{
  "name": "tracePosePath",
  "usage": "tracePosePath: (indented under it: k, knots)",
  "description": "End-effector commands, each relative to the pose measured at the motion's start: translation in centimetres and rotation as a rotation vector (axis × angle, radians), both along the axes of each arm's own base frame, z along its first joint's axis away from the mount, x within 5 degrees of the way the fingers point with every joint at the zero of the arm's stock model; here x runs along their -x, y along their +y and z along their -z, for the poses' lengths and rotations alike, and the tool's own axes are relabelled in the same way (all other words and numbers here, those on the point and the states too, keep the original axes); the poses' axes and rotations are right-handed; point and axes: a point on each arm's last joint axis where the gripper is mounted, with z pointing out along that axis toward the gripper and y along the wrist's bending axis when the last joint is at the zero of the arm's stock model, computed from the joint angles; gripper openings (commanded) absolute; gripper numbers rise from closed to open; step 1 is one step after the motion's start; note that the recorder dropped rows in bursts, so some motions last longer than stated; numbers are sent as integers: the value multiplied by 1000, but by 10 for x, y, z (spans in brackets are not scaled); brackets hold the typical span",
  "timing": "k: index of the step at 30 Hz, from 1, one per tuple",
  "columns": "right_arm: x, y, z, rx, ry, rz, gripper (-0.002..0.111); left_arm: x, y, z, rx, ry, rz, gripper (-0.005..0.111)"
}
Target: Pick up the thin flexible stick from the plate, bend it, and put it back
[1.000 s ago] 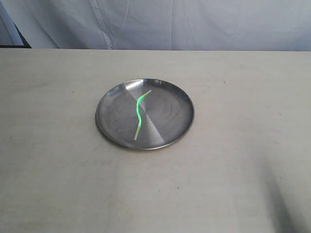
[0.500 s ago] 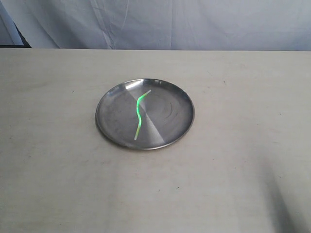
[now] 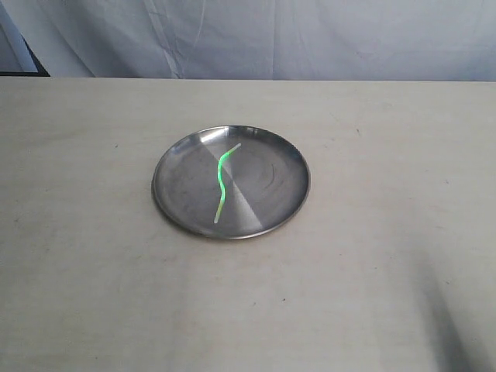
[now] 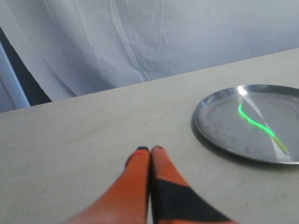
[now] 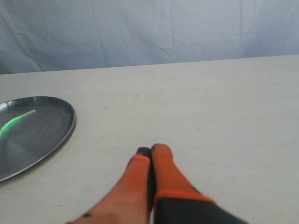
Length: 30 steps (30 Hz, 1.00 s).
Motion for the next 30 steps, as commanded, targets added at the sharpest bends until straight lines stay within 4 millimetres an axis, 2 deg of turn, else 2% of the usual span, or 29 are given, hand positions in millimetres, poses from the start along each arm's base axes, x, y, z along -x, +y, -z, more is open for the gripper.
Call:
tracePosePath:
  k: [1,30]
  knots:
    - [0,0,0,1,-13,5,0,0,0,-1,3,-17,0,0]
    - [0,0,0,-22,-13,3,0,0,0,-1,-1,-18,1,0]
